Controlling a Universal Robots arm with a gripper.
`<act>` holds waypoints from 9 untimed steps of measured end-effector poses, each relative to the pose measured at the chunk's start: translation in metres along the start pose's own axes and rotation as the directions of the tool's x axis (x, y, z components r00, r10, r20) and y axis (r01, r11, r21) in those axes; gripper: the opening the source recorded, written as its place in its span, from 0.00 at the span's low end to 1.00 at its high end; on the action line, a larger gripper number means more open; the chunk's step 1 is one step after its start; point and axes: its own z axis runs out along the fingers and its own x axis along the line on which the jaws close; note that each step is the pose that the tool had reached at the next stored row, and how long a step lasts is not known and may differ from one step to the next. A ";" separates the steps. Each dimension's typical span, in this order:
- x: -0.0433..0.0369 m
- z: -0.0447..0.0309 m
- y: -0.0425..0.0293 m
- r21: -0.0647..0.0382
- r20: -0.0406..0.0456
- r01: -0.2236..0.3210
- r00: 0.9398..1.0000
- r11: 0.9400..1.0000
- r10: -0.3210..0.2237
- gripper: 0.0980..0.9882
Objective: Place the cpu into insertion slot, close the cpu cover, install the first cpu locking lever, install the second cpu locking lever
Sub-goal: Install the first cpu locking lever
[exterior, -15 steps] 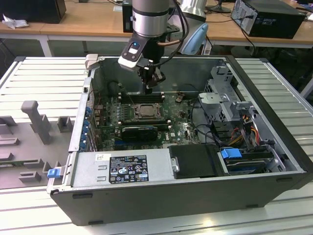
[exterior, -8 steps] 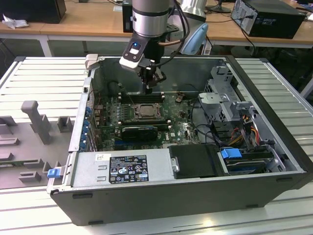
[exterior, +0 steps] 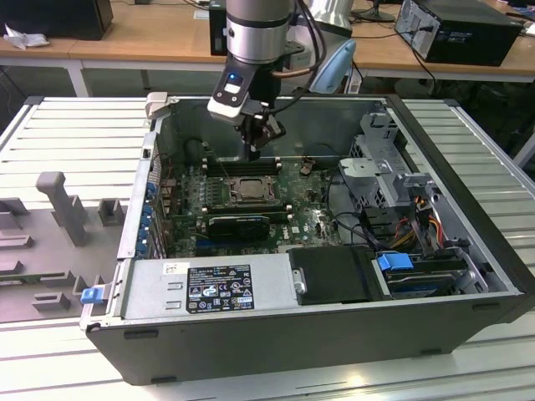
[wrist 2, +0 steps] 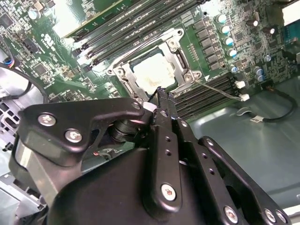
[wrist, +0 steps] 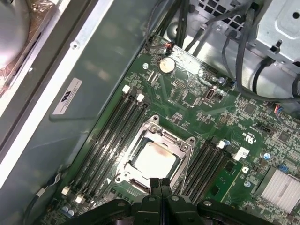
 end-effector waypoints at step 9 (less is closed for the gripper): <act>0.0000 0.0002 0.0000 0.000 -0.002 0.137 0.991 0.991 -0.137 0.01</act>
